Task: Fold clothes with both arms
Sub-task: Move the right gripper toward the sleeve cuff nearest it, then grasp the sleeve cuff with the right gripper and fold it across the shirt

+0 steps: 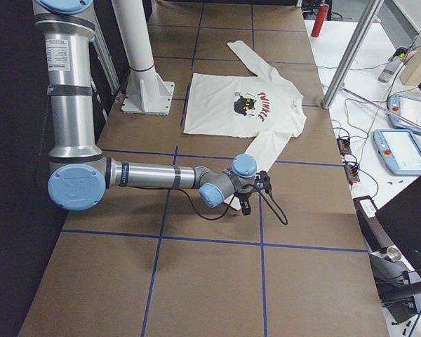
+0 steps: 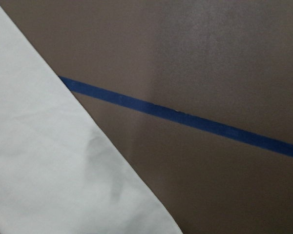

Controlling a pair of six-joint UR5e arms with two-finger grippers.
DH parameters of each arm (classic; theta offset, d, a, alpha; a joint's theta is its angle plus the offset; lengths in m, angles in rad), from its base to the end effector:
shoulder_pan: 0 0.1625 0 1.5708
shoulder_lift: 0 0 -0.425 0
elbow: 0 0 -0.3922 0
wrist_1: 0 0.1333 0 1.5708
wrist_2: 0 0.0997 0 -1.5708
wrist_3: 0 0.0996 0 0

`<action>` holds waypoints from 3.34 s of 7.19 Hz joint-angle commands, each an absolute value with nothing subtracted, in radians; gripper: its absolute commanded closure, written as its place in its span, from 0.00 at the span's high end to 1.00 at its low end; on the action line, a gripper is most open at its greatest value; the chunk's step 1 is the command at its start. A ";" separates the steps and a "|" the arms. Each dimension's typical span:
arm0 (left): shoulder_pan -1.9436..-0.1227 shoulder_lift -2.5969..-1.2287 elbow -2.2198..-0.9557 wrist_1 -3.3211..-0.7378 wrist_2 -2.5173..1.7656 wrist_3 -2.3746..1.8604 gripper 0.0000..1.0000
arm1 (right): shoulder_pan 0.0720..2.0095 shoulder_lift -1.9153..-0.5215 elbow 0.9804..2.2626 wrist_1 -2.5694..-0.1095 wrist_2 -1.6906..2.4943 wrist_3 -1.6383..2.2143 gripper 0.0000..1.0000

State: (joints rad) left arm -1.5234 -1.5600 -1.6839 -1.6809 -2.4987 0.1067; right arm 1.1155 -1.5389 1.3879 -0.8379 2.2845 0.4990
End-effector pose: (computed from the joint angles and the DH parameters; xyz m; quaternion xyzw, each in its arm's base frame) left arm -0.0300 -0.4976 0.5848 0.1079 0.4420 0.1157 0.8830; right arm -0.1701 -0.5023 0.6544 0.0851 -0.4207 -0.0806 0.8996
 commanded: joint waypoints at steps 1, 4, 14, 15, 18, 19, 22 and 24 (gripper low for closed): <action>-1.519 -1.559 -1.678 -1.681 -2.538 0.103 1.00 | 1.100 -1.546 1.358 -0.782 2.280 0.617 0.50; -1.517 -1.555 -1.672 -1.683 -2.543 0.086 1.00 | 1.101 -1.580 1.351 -0.781 2.275 0.615 0.00; -1.513 -1.557 -1.687 -1.752 -2.574 0.028 1.00 | 0.620 -0.669 1.432 -1.222 1.876 1.585 0.00; -1.511 -1.562 -1.687 -1.753 -2.574 0.029 1.00 | 0.559 -0.544 1.310 -1.221 1.849 1.592 0.00; -1.511 -1.560 -1.684 -1.787 -2.574 0.029 1.00 | 0.422 -0.355 0.959 -0.996 1.642 1.594 0.04; -1.511 -1.562 -1.689 -1.790 -2.576 0.031 1.00 | 0.390 -0.345 0.931 -0.993 1.578 1.594 0.98; -1.367 -1.562 -1.671 -1.924 -2.576 -0.207 1.00 | 0.411 -0.337 1.003 -1.003 1.565 1.665 1.00; -1.268 -1.578 -1.551 -2.104 -2.435 -0.419 1.00 | 0.500 -0.569 1.397 -1.192 1.725 1.689 1.00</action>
State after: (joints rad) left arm -1.3418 -1.5684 -1.6178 -1.9933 -2.5259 -0.2896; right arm 0.4433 -0.4266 1.1559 -1.0814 1.6251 1.6741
